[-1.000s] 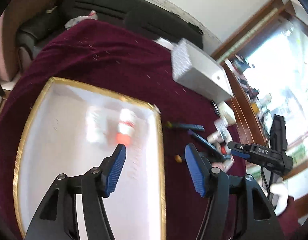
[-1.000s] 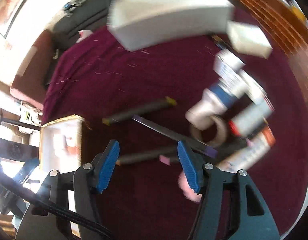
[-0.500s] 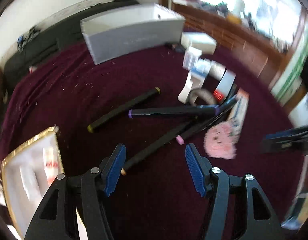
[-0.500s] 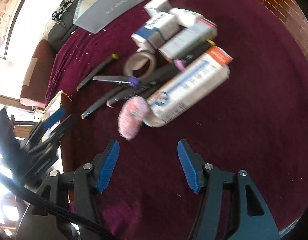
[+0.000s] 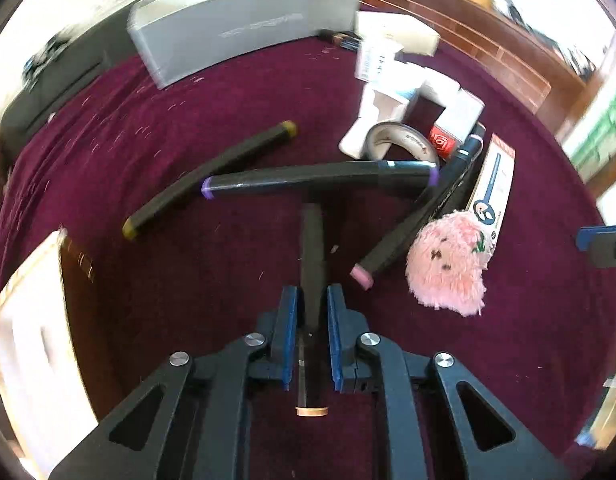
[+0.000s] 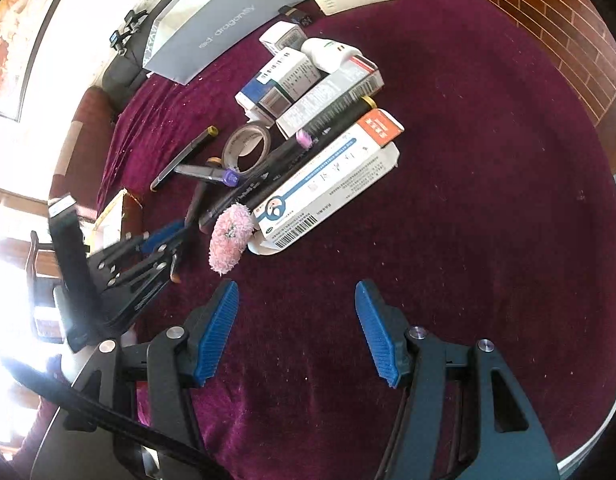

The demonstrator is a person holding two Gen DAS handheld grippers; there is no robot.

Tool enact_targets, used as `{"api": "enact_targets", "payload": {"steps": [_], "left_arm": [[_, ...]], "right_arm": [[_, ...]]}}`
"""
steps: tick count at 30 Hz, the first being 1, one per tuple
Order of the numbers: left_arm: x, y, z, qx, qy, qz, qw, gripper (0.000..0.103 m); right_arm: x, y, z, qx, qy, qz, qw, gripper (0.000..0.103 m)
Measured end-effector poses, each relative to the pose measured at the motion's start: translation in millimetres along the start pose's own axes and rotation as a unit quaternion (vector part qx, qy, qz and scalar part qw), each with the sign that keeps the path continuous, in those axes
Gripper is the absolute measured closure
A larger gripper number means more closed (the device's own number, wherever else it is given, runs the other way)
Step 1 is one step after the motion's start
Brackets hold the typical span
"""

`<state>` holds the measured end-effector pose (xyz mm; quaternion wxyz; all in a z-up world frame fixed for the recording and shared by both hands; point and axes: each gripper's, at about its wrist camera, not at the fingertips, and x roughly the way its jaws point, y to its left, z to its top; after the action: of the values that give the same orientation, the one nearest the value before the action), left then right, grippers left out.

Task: Organize objects
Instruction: 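Grasp a black marker with the left gripper while the right grasps the purple-capped marker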

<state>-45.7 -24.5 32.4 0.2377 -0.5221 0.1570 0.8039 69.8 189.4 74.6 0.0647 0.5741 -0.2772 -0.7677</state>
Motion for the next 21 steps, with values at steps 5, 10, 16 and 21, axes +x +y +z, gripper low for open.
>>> {"api": "enact_targets", "payload": {"steps": [5, 10, 16, 21], "left_arm": [[-6.2, 5.2, -19.6, -0.033, 0.000, -0.005, 0.9994, 0.092], [3.8, 1.3, -18.2, -0.044, -0.005, -0.004, 0.9990, 0.090], [8.4, -17.3, -11.9, -0.032, -0.030, 0.039, 0.9983, 0.075], [-10.4, -10.4, -27.4, -0.069, -0.023, 0.007, 0.9973, 0.092]], "right_arm": [[10.9, 6.6, 2.1, -0.016, 0.013, 0.007, 1.000, 0.043], [20.0, 16.9, 2.8, -0.031, 0.024, 0.010, 0.999, 0.043], [26.1, 31.2, 2.6, -0.053, 0.028, 0.009, 0.998, 0.043], [26.2, 59.4, 16.4, -0.099, 0.020, -0.001, 0.995, 0.043]]}}
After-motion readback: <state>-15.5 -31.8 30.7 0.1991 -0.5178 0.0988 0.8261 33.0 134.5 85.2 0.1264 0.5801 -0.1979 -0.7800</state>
